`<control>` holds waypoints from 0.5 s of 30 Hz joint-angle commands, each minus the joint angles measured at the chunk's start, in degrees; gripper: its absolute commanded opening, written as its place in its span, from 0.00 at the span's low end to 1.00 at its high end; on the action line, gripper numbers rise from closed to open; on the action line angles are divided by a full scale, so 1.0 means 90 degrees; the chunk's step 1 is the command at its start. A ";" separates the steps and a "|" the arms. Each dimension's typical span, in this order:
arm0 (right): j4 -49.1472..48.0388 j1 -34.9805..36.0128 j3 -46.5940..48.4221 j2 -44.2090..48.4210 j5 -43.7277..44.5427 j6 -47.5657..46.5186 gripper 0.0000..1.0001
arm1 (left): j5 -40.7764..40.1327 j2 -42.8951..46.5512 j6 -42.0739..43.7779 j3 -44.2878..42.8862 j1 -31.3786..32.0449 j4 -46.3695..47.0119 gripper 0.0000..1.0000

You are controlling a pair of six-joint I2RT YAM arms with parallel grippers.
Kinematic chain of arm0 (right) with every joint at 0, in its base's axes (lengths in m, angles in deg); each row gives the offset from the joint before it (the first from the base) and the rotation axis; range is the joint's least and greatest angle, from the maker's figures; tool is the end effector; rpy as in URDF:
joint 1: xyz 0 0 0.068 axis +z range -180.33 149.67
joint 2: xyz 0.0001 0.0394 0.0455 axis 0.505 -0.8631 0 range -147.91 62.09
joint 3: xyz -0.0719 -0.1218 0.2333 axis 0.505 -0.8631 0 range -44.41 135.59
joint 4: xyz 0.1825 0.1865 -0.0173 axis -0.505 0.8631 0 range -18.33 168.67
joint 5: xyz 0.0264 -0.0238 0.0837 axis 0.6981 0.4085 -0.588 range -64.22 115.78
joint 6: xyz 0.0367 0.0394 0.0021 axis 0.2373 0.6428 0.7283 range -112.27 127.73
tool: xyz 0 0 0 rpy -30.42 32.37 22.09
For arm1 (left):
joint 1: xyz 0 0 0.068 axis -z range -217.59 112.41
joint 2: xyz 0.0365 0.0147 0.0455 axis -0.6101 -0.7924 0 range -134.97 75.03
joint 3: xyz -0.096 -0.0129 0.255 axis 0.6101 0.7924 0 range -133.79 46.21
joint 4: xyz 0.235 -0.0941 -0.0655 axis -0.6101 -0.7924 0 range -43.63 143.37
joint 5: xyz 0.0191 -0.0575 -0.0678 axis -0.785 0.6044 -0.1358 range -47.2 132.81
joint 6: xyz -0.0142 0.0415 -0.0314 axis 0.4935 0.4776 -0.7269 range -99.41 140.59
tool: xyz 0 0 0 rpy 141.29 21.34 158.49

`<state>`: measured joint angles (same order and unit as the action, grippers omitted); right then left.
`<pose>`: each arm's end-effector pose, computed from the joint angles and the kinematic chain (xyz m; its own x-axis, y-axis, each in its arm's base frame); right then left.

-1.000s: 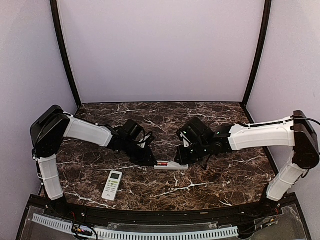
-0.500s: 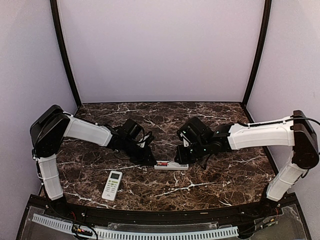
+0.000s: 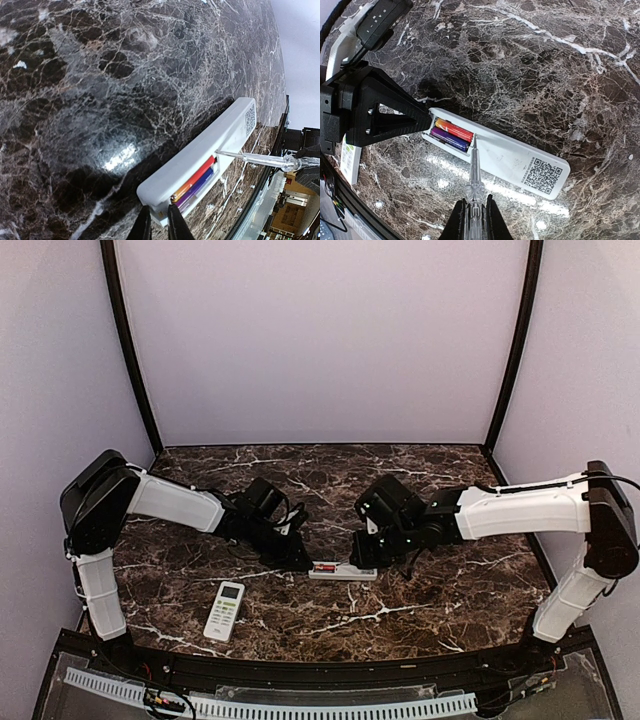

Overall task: Unload the batteries from the remote control
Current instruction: Hold the remote control without the battery cover at the center of the board, then remove the battery from the remote control without the battery cover.

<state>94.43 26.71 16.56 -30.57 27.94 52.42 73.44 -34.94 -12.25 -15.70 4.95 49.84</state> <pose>0.1838 0.2812 0.2104 -0.8960 -0.0901 -0.4347 -0.2763 0.8797 0.3870 0.2703 -0.2727 0.1375 -0.9271 0.2175 -0.3054 0.3716 0.6402 -0.6723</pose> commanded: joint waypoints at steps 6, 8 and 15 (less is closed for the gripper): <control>-0.0019 0.0107 0.0110 0.0110 -0.0024 0.0144 0.00 | 0.0085 -0.0183 0.0006 -0.0089 0.0077 -0.0153 0.11; -0.0019 0.0114 0.0098 0.0110 -0.0024 0.0166 0.00 | 0.0093 -0.0181 0.0011 -0.0088 0.0073 -0.0150 0.11; 0.0069 0.0132 0.0113 0.0067 -0.0019 0.0260 0.00 | 0.0106 -0.0175 0.0007 -0.0084 0.0083 -0.0155 0.11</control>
<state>94.52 27.23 16.65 -30.57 27.92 53.55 73.57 -35.12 -12.25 -15.89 4.95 49.84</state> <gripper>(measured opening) 0.099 0.112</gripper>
